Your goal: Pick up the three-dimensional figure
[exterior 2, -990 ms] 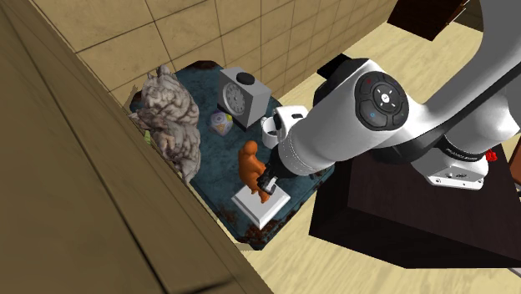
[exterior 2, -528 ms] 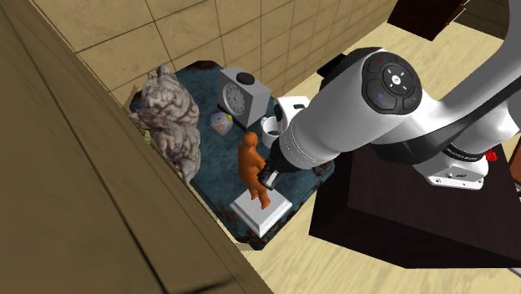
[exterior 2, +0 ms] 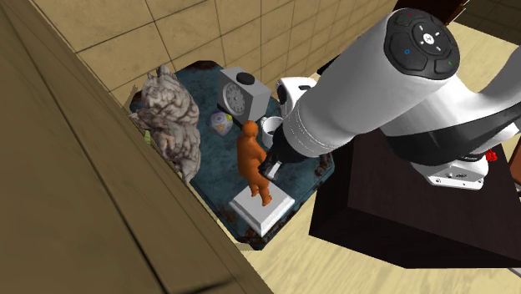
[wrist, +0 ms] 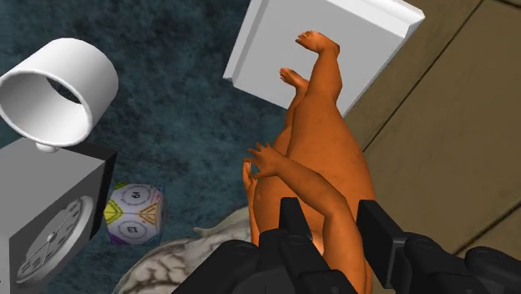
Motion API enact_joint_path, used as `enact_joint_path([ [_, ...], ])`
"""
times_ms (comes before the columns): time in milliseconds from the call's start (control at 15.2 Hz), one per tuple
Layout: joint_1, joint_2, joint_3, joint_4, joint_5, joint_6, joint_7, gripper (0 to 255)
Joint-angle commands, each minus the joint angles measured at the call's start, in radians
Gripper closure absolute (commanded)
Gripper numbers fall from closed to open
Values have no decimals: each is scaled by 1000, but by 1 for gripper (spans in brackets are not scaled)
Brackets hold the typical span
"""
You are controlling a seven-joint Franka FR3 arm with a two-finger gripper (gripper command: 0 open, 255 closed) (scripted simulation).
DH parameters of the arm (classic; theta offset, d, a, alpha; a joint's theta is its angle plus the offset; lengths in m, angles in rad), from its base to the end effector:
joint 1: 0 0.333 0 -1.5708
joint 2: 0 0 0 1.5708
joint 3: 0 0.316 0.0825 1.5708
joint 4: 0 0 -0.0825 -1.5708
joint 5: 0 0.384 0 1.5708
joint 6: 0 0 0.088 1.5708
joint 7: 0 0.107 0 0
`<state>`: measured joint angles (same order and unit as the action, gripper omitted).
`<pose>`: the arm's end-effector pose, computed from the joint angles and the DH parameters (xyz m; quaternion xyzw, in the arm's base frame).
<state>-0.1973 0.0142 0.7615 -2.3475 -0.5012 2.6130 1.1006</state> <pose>0.4385 0.2898 0.3513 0.9791 -0.0660 0.1920 0.0068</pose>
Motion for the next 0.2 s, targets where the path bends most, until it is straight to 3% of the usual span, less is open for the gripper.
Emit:
enact_joint_path([
  [0, 0, -26, 3, 12, 54, -21, -46, 255],
  [132, 1, -28, 2, 13, 58, -22, -49, 255],
])
